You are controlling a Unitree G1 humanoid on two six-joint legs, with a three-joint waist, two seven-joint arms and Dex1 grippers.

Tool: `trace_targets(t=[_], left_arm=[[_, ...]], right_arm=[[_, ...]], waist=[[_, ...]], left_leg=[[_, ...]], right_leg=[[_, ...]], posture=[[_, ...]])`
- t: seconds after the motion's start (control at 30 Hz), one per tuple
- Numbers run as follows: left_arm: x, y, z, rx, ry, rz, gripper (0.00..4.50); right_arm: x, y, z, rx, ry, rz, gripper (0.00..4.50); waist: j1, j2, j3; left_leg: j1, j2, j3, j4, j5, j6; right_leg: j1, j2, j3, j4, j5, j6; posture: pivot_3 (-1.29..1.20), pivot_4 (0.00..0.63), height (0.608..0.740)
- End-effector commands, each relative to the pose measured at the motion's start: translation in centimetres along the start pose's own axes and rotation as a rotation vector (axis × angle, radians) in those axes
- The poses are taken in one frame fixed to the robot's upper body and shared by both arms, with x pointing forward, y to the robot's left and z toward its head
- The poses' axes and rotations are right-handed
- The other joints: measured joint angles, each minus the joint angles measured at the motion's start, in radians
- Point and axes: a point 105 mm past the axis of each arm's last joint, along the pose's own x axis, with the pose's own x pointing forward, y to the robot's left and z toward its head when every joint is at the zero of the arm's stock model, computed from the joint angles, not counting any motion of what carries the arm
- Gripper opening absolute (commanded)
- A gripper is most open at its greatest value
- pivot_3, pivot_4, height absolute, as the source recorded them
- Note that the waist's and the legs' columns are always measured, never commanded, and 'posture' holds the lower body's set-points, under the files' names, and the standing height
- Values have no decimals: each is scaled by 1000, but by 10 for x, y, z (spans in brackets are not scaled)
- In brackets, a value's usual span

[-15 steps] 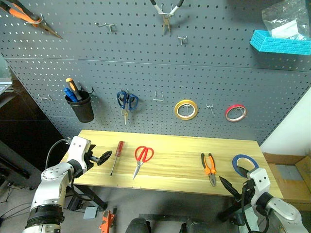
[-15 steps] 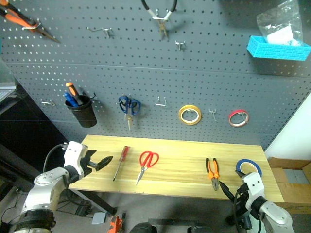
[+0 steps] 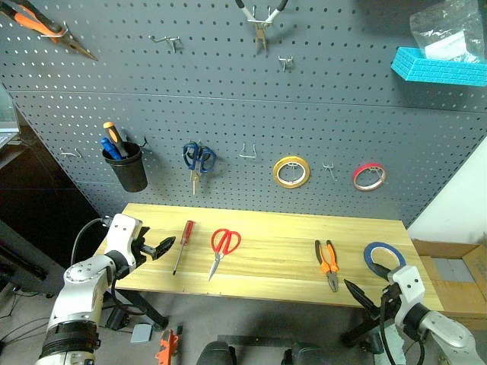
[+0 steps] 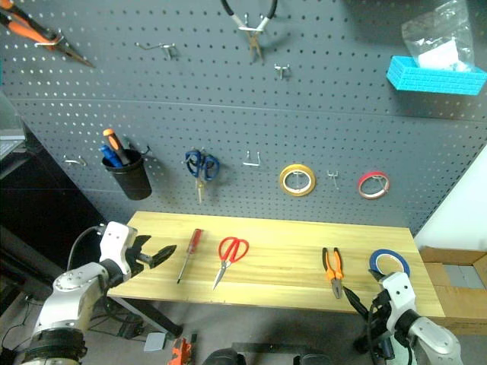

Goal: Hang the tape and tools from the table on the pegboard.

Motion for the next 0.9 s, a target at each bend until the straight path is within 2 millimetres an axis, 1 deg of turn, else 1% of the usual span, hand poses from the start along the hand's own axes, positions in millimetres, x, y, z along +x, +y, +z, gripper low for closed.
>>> trace_targets(t=[0.03,0.1,0.13,0.2,0.27,0.33,0.4,0.43,0.47,0.5,0.57,0.63,0.67,0.73,0.77,0.8,0.9], left_arm=[[-5,5,13,40,-43,7,4461],[-5,-1,16,52,-48,-14,4461],[-4,-7,19,61,-57,-34,4461],[1,-27,32,66,-91,-103,4461],[7,-54,46,90,-122,-194,4461],[14,-86,55,140,-136,-302,4461],[19,-126,60,197,-143,-445,4461],[24,-150,62,226,-145,-529,4461],[27,-167,63,246,-146,-584,4461],[30,-184,65,248,-156,-643,4461],[39,-219,74,229,-186,-746,4461],[46,-247,80,231,-201,-815,4461],[48,-254,82,239,-202,-827,4461],[56,-269,84,289,-206,-846,4461],[62,-277,87,300,-213,-851,4461],[68,-289,90,311,-221,-861,4461],[77,-311,98,328,-237,-883,4461]], right_arm=[[-5,-7,16,-44,-37,-12,4500],[-7,-10,17,-73,-26,-31,4500],[-8,-15,18,-111,-10,-63,4500],[-9,-26,24,-169,19,-134,4500],[-6,-35,34,-182,29,-187,4500],[-3,-37,40,-185,49,-196,4500],[2,-36,43,-164,86,-181,4500],[6,-36,43,-154,104,-172,4500],[8,-36,44,-148,116,-166,4500],[10,-37,43,-135,133,-157,4500],[13,-41,42,-113,162,-145,4500],[16,-45,39,-83,201,-125,4500],[16,-46,38,-70,217,-118,4500],[18,-53,37,-42,241,-118,4500],[20,-57,36,-42,246,-120,4500],[22,-65,35,-41,255,-134,4500],[25,-77,34,-44,272,-146,4500]], waist=[[0,0,0],[0,0,0],[0,0,0],[1,0,0],[3,0,0],[4,1,2],[5,1,10],[6,1,13],[7,2,20],[9,3,27],[11,3,39],[14,1,56],[14,0,62],[9,0,79],[7,-1,85],[5,-1,95],[4,0,117]], left_leg=[[0,0,0,0,0,0],[0,0,0,0,0,0],[0,0,0,0,0,0],[0,0,0,0,0,0],[0,0,0,0,0,0],[0,-1,0,0,0,0],[0,-1,1,0,0,0],[2,-1,1,0,0,0],[2,-1,1,0,0,0],[2,-1,1,0,0,0],[2,-1,2,0,1,2],[-1,-1,1,1,4,7],[-4,-1,1,1,4,7],[-4,-1,1,1,3,8],[-4,-3,2,1,3,8],[-4,-2,2,1,2,9],[-6,-3,1,1,2,10]], right_leg=[[0,0,0,0,0,0],[0,0,0,0,0,0],[0,0,0,0,0,0],[0,0,0,0,0,0],[0,-1,0,0,0,0],[0,-2,0,0,0,0],[1,-2,1,0,0,0],[2,-2,0,0,0,0],[2,-2,1,0,0,0],[2,-1,1,0,0,0],[3,-1,1,0,0,0],[5,1,2,1,0,1],[3,2,2,1,0,2],[3,3,4,1,-1,3],[3,4,4,1,1,8],[2,5,4,1,1,8],[1,5,3,1,1,9]], posture=[[46,0,740],[44,0,740],[43,0,740],[41,0,740],[40,3,740],[36,28,740],[34,56,740],[28,73,740],[27,81,740],[25,89,740],[9,123,740],[-7,146,740],[-10,153,740],[-19,175,740],[-19,182,740],[-23,200,740],[-21,212,740]])
